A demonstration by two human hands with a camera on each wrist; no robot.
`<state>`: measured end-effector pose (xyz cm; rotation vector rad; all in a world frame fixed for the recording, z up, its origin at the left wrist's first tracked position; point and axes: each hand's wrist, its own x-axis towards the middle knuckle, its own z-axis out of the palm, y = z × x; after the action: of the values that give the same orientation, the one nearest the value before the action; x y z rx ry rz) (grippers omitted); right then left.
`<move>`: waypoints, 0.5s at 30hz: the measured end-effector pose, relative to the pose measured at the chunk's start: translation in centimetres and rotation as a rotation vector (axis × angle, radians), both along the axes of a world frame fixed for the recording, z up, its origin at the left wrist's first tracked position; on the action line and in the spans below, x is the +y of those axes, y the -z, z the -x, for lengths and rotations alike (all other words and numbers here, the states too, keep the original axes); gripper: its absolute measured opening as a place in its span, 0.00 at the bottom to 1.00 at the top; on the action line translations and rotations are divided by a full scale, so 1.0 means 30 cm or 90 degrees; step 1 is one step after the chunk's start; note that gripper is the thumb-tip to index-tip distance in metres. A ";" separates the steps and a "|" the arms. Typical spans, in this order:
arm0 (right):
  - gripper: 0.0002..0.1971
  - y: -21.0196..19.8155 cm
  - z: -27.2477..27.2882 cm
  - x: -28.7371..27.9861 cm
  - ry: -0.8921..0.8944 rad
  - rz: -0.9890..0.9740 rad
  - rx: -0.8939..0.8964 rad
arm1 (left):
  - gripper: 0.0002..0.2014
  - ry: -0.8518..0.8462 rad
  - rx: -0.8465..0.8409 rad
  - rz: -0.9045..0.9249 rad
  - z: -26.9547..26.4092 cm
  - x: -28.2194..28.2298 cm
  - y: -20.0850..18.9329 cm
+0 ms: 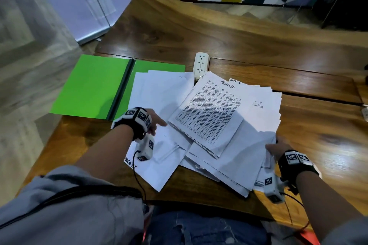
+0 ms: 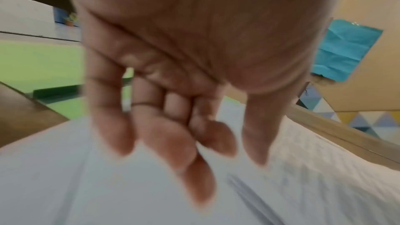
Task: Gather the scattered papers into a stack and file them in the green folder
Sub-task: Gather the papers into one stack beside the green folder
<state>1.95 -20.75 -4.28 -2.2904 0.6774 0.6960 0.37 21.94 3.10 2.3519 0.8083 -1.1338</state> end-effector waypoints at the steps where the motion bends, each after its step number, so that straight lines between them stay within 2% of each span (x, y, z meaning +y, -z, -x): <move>1: 0.21 -0.002 -0.004 -0.001 -0.014 0.002 0.015 | 0.23 -0.006 -0.071 -0.026 -0.039 0.020 0.001; 3: 0.25 0.016 -0.023 -0.023 -0.033 0.020 0.041 | 0.21 0.027 -0.178 -0.106 -0.099 0.054 0.005; 5: 0.25 0.001 -0.031 -0.025 -0.051 0.033 0.055 | 0.24 0.047 -0.234 -0.135 -0.140 0.090 0.033; 7: 0.15 -0.050 -0.025 -0.002 -0.047 0.039 0.038 | 0.32 0.016 -0.223 -0.107 -0.166 0.116 0.064; 8: 0.14 -0.066 -0.016 0.005 -0.041 0.034 0.026 | 0.36 0.007 -0.207 -0.100 -0.174 0.126 0.085; 10: 0.19 -0.064 -0.011 0.007 -0.033 0.022 -0.002 | 0.42 0.018 -0.170 -0.122 -0.183 0.147 0.133; 13: 0.20 -0.045 -0.007 0.007 -0.051 0.030 0.009 | 0.40 0.018 -0.185 -0.148 -0.181 0.153 0.165; 15: 0.21 -0.024 -0.003 -0.005 -0.056 0.034 0.028 | 0.38 -0.004 -0.192 -0.102 -0.173 0.151 0.173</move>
<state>2.03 -20.91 -3.56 -2.3716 0.6251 0.7805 5.56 26.47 -2.08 2.5648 0.8211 -0.7088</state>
